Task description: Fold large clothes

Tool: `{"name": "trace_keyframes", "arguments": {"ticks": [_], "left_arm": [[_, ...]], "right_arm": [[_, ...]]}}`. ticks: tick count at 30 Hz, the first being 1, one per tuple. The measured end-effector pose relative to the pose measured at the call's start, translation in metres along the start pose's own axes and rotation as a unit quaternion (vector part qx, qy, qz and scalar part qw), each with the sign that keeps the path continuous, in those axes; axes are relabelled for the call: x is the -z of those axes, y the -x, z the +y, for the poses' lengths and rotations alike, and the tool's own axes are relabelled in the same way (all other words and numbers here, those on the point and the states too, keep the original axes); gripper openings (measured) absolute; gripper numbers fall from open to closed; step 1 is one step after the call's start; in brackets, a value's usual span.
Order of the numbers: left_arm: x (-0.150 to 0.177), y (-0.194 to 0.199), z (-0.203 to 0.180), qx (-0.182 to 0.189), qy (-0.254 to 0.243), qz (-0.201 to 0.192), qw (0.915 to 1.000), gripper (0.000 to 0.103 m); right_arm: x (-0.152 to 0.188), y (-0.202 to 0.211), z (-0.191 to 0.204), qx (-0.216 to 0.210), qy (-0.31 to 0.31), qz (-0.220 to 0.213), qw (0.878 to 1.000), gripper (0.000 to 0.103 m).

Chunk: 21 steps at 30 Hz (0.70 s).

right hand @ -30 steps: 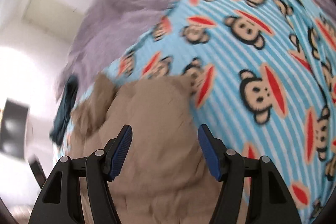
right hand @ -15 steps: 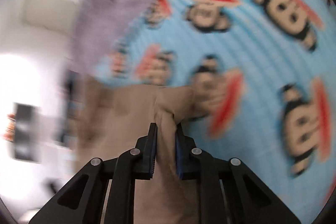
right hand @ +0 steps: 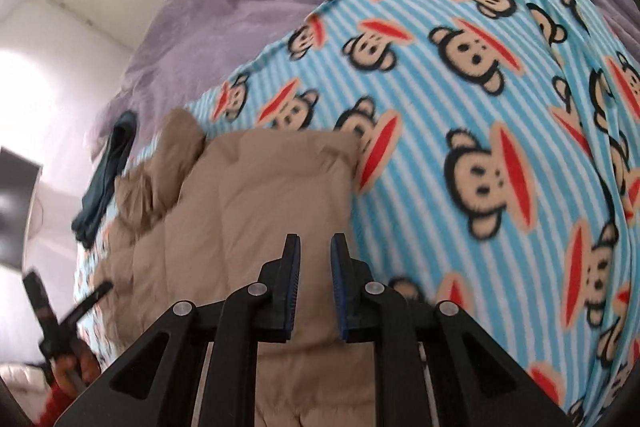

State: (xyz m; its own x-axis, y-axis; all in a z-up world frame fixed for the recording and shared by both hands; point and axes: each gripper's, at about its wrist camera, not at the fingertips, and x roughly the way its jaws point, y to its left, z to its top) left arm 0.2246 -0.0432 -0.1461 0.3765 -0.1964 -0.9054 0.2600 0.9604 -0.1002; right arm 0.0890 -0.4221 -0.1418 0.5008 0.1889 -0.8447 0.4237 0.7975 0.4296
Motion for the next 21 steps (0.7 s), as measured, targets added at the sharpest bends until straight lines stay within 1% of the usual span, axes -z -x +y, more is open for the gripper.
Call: {"name": "trace_keyframes", "arguments": {"ticks": [2,4,8,13,16,19,20,21], "left_arm": [[0.008,-0.018,-0.003,-0.009,-0.009,0.019,0.9997,0.033],[0.017,-0.025,-0.001,-0.006,-0.009,0.016,0.9998,0.033],[0.018,-0.029,-0.004,-0.013,-0.016,0.014,0.9997,0.033],[0.020,-0.032,-0.005,-0.016,-0.019,0.013,0.9996,0.033],[0.021,-0.033,-0.008,-0.025,-0.027,0.012,0.9992,0.033],[0.017,-0.028,-0.008,-0.028,-0.018,0.020,0.9992,0.033],[0.015,-0.024,-0.007,-0.028,-0.012,0.024,0.9992,0.033],[0.015,-0.020,-0.006,-0.029,-0.008,0.026,0.9992,0.033]], "right_arm": [[0.010,-0.011,0.002,0.012,0.006,0.014,1.000,0.017],[0.016,-0.023,-0.005,0.021,-0.001,0.028,0.999,0.013],[0.022,-0.044,-0.012,0.030,-0.005,0.035,0.999,0.013],[0.028,-0.053,-0.003,0.060,0.032,0.033,0.997,0.013],[0.028,-0.054,-0.003,0.071,0.034,0.036,0.996,0.013],[0.023,-0.053,0.003,0.088,0.034,0.043,0.995,0.013],[0.021,-0.050,0.007,0.096,0.037,0.044,0.994,0.014],[0.021,-0.047,0.010,0.101,0.039,0.044,0.993,0.017]]}}
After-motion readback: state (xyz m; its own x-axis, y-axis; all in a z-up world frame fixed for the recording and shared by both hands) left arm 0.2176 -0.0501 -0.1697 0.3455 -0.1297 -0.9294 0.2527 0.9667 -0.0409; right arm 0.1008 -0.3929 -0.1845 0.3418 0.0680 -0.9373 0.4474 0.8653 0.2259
